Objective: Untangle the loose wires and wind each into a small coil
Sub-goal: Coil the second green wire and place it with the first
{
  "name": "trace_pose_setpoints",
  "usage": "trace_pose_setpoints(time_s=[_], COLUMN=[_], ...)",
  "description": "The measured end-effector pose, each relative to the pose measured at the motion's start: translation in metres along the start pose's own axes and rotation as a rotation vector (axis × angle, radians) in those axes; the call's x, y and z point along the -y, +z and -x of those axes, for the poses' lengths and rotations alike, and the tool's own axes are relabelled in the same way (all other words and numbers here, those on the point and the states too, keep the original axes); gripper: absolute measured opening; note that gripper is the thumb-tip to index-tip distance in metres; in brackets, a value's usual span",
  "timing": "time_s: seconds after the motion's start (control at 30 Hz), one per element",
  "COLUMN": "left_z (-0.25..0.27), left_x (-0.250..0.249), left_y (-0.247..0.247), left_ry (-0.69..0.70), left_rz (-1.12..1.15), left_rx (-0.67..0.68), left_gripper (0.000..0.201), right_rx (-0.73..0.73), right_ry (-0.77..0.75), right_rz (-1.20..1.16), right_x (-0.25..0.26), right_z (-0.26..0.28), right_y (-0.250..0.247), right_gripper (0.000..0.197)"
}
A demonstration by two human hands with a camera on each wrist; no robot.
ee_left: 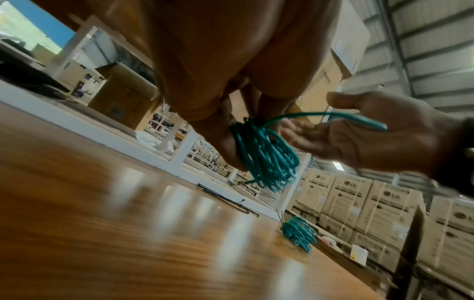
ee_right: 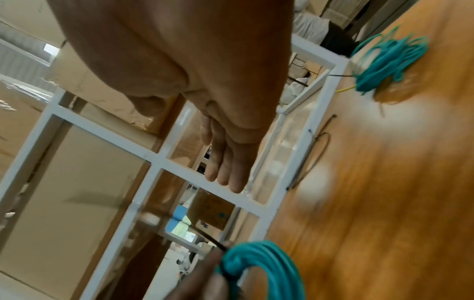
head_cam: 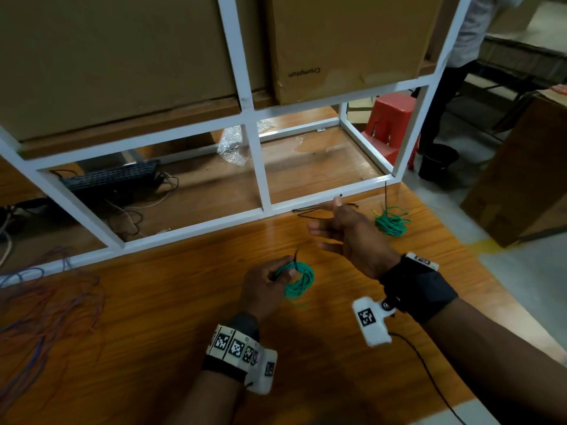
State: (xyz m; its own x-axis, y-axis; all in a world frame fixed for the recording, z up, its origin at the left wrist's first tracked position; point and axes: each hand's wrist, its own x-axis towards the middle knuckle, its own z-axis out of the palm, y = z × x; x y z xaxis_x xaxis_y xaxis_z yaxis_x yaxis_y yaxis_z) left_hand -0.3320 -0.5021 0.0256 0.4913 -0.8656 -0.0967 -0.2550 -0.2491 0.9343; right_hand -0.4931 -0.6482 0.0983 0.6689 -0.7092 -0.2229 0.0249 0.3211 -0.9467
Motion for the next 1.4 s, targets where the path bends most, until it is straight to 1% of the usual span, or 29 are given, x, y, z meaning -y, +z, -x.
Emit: trace_pose_setpoints(time_s=[0.03,0.07,0.13,0.2,0.23,0.37,0.47,0.5,0.57,0.63,0.7,0.77,0.87,0.93,1.03,1.07,1.13,1.2,1.23,1.27,1.3,1.37,1.4], left_z=[-0.001,-0.001,0.000,0.002,0.003,0.002,0.001,0.000,-0.004,-0.008,-0.010,-0.012,-0.015,-0.019,-0.027,-0.030,-0.033,-0.032,-0.031,-0.031,-0.032,-0.034,-0.035], left_x=[0.001,0.000,-0.001,-0.005,-0.008,-0.014,-0.019,-0.021,-0.024,-0.026,-0.029,-0.035,-0.039,-0.040,-0.043,-0.047,-0.057,-0.069,-0.074,-0.077,-0.078,-0.077,-0.077], left_y=[0.003,0.006,0.013,0.019,0.020,0.021,0.023,0.025,0.029,0.035,0.040,0.043,0.048,0.053,0.057,0.059,0.065,0.076,0.083,0.090,0.096,0.109,0.115], left_ry=[-0.028,-0.033,0.006,0.054,0.075,0.142,0.247,0.274,0.300,0.372,0.428,0.439,0.456,0.413,0.205,0.140,0.029,-0.083,-0.139,-0.191,-0.229,-0.271,-0.291], left_rz=[0.022,0.025,-0.021,-0.080,-0.111,-0.281,-0.321,-0.330,-0.373,-0.479,-0.534,-0.520,-0.499,-0.424,-0.122,-0.045,0.080,0.222,0.288,0.341,0.374,0.408,0.421], left_rx=[-0.023,-0.029,-0.006,0.023,0.038,0.067,0.088,0.080,0.007,-0.053,-0.080,-0.102,-0.105,-0.064,0.082,0.112,0.134,0.116,0.103,0.097,0.106,0.154,0.182], left_gripper=[0.030,0.029,0.028,0.029,0.030,0.029,0.025,0.024,0.021,0.020,0.019,0.017,0.015,0.014,0.011,0.012,0.012,0.010,0.010,0.011,0.013,0.015,0.016], right_rx=[0.025,0.046,0.078,0.083,0.065,-0.062,-0.139,-0.161,-0.164,-0.162,-0.223,-0.279,-0.298,-0.305,-0.312,-0.311,-0.280,-0.228,-0.200,-0.168,-0.134,-0.109,-0.122], right_ry=[0.004,-0.011,-0.091,-0.182,-0.199,-0.226,-0.261,-0.261,-0.256,-0.259,-0.320,-0.395,-0.423,-0.417,-0.361,-0.345,-0.284,-0.153,-0.075,-0.009,0.027,0.059,0.060], right_rz=[0.042,0.113,0.286,0.427,0.463,0.556,0.572,0.557,0.563,0.640,0.744,0.788,0.805,0.809,0.668,0.601,0.443,0.218,0.126,0.078,0.074,0.072,0.076], right_x=[-0.010,-0.019,-0.037,-0.050,-0.055,-0.069,-0.074,-0.073,-0.069,-0.062,-0.056,-0.049,-0.040,-0.043,-0.048,-0.049,-0.050,-0.051,-0.051,-0.050,-0.051,-0.055,-0.055], right_z=[0.004,0.008,0.012,0.013,0.014,0.016,0.018,0.019,0.021,0.024,0.027,0.031,0.033,0.031,0.030,0.030,0.031,0.035,0.038,0.041,0.044,0.047,0.047], right_y=[-0.003,-0.005,-0.009,-0.009,-0.009,-0.017,-0.020,-0.021,-0.022,-0.021,-0.023,-0.026,-0.030,-0.035,-0.049,-0.054,-0.064,-0.074,-0.079,-0.083,-0.088,-0.101,-0.108], right_gripper=[0.047,0.044,0.034,0.014,0.007,0.017,0.015,0.013,0.015,0.019,0.017,0.013,0.011,0.015,0.019,0.018,0.004,0.031,0.038,0.038,0.036,0.030,0.026])
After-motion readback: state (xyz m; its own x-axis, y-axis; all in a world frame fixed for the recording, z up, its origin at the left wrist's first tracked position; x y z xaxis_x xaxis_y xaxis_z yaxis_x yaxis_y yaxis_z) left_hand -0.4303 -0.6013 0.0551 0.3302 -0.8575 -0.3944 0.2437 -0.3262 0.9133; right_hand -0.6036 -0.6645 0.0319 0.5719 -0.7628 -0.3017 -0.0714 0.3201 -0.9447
